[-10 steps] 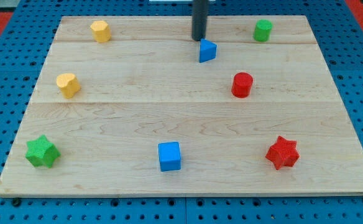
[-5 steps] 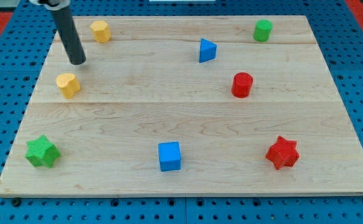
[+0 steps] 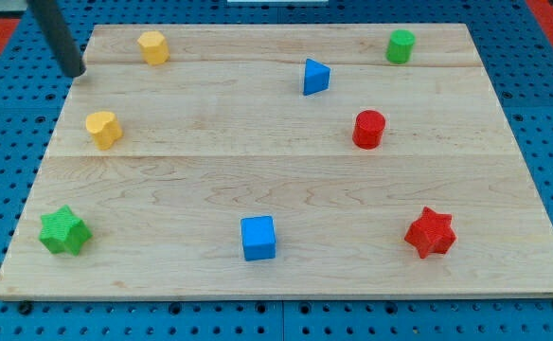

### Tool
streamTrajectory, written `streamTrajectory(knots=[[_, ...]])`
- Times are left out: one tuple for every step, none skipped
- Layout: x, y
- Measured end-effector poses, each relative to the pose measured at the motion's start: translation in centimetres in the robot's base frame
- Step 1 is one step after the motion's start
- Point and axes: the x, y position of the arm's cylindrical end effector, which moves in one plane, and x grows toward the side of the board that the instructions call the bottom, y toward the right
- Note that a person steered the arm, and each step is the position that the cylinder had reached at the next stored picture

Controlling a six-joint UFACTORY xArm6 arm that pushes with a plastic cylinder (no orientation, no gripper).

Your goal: Place the red circle left to the green circle

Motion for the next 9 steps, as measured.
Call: streamTrajectory(knots=[[2.0,4.7],[6.8,9.3],[10.4,14.5],[12.3,20.1],[12.3,24.2],[13.6,28.7],[15.1,31.2],[15.4,35.4],[14.7,36.0]])
